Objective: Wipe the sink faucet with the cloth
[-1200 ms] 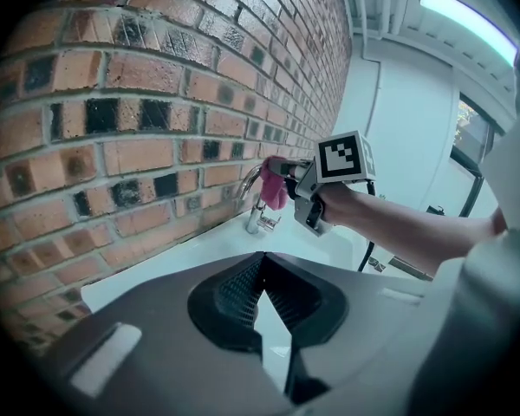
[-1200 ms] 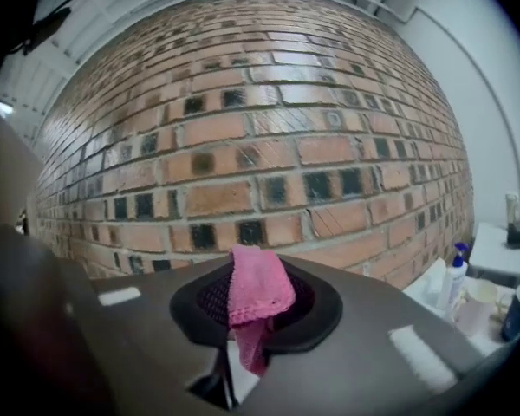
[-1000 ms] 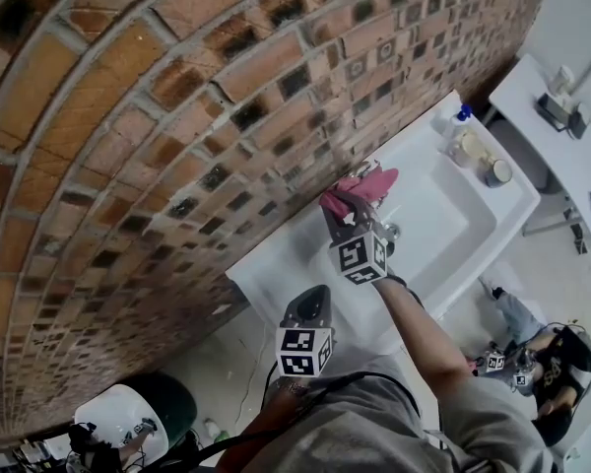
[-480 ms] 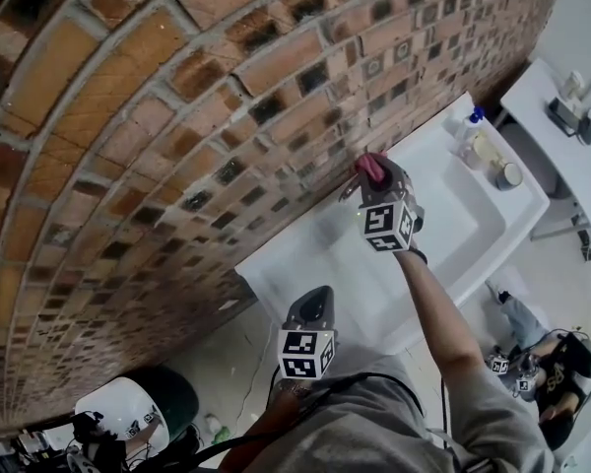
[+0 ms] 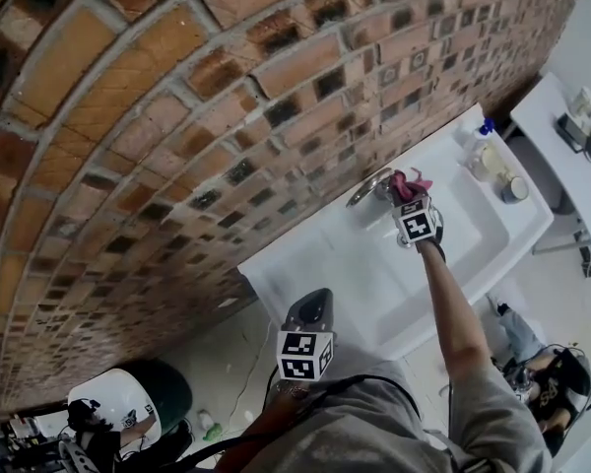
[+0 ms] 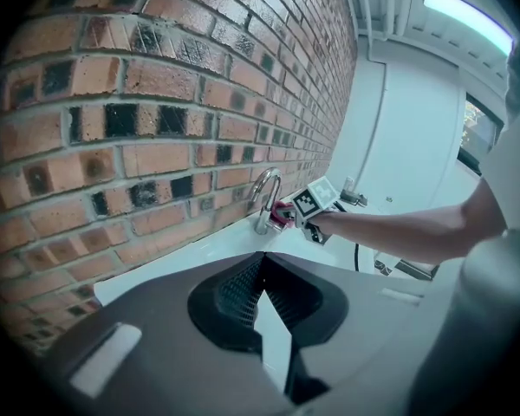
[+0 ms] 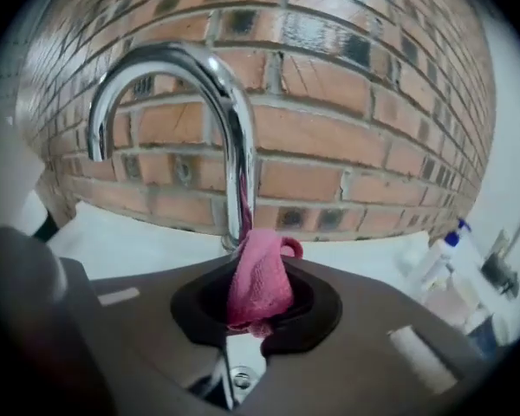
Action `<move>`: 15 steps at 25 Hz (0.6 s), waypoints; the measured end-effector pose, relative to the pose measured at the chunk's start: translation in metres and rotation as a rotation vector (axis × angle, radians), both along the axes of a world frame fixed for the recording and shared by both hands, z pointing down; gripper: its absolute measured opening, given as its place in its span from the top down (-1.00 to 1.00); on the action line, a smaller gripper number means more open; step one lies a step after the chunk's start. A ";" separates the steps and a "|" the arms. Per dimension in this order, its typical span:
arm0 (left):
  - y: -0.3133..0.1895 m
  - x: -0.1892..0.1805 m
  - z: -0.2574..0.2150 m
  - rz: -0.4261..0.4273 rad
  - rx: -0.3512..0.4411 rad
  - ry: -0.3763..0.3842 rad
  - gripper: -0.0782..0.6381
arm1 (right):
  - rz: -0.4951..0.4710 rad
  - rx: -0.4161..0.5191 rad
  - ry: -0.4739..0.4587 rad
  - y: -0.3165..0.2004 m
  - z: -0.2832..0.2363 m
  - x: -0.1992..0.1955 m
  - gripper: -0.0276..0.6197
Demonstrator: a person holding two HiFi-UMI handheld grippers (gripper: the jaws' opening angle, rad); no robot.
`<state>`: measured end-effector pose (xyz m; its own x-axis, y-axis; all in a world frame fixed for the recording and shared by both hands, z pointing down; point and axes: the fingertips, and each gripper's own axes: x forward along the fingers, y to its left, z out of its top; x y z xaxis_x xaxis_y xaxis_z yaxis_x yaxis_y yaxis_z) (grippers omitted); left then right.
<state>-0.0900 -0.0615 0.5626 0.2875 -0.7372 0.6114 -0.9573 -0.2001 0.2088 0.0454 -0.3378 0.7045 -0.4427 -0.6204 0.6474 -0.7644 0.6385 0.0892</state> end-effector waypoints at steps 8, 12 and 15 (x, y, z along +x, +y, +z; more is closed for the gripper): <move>0.013 0.002 -0.004 -0.054 0.014 -0.007 0.73 | 0.148 -0.124 -0.171 0.039 0.000 0.021 0.78; 0.019 0.006 -0.004 -0.066 0.013 -0.012 0.73 | 0.009 -0.050 -0.058 0.054 -0.009 0.006 0.78; 0.017 0.012 -0.004 -0.066 0.011 0.012 0.73 | -0.045 -0.055 -0.039 0.047 -0.017 0.002 0.78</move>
<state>-0.0775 -0.0448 0.5582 0.2453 -0.7616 0.5999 -0.9659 -0.1393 0.2181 0.0470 -0.2910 0.6873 -0.4949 -0.5632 0.6617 -0.7370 0.6755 0.0237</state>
